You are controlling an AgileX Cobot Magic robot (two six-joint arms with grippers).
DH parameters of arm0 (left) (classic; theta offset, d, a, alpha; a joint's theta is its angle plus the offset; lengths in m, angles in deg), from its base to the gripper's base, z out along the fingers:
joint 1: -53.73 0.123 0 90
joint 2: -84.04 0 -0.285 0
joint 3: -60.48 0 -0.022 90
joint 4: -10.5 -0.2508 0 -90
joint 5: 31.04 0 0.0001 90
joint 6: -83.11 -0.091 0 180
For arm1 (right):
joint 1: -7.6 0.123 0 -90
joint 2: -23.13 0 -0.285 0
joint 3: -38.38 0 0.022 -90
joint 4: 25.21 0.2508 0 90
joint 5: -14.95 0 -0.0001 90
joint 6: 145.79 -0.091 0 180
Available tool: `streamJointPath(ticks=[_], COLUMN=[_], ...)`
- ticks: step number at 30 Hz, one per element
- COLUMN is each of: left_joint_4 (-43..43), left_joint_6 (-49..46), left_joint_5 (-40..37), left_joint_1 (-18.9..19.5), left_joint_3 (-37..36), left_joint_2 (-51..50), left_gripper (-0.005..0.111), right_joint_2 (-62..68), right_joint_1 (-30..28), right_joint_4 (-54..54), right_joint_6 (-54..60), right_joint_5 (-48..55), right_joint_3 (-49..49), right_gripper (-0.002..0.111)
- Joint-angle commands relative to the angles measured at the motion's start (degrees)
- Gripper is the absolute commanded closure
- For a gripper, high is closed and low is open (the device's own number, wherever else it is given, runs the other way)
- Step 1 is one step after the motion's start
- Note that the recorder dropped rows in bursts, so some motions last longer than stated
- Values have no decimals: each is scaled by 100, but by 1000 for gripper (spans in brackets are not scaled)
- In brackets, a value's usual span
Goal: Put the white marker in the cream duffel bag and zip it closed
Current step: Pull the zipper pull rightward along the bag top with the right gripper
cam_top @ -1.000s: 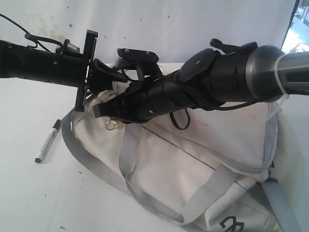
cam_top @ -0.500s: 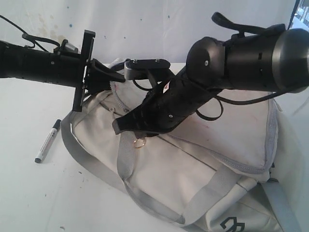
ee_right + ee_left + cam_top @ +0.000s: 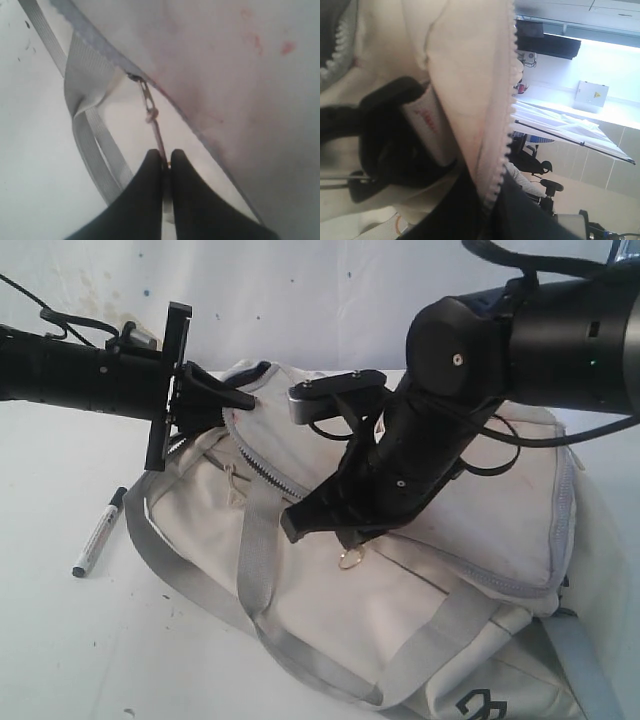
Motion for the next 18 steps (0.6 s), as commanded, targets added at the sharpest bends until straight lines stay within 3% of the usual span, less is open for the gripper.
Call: streamJointPath(ticks=[1, 8, 18], left_joint_4=[57, 57, 104], left_joint_6=[14, 27, 40], left_joint_5=[3, 59, 3], left_joint_1=[45, 45, 45], left_joint_3=[33, 33, 33], left_joint_2=[49, 49, 49], left_gripper=[107, 107, 107], right_joint_2=[-294, -527, -1205], right_joint_1=[-20, -20, -20], right_joint_4=[-334, -973, -1207], right_joint_6=[-243, -776, -1087], right_joint_5=[490, 1222, 1149], right_joint_3=[-19, 39, 811], right_gripper=[108, 108, 108])
